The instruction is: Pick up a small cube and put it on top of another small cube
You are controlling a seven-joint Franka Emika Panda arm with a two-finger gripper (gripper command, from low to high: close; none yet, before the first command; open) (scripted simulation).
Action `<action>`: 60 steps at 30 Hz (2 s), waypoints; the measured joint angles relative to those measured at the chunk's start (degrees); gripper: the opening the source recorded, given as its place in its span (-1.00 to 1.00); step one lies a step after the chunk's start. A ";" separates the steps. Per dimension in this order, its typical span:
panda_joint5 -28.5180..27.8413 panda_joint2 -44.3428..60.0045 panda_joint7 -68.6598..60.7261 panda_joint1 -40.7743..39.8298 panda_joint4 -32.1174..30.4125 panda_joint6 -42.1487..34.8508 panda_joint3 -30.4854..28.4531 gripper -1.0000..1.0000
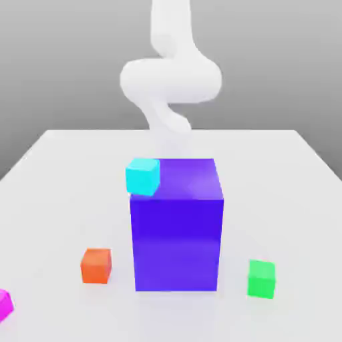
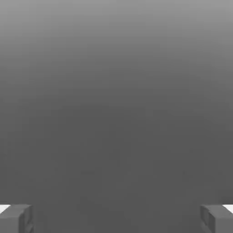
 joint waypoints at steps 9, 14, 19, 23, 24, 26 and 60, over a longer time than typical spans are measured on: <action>6.12 18.89 -7.74 0.70 1.29 4.19 -9.96 0.00; 10.53 29.34 -12.74 -0.13 2.03 6.37 -14.39 0.00; 14.89 39.84 -17.69 -3.14 2.78 8.52 -17.22 0.00; 17.30 47.99 -20.89 -6.18 3.32 10.42 -17.90 0.00; 17.69 49.98 -21.55 -6.83 3.44 10.93 -18.11 0.00; 18.23 53.87 -22.70 -8.21 3.67 12.02 -18.62 0.00; 6.79 48.31 -15.77 10.31 -14.28 18.53 -7.39 -1.00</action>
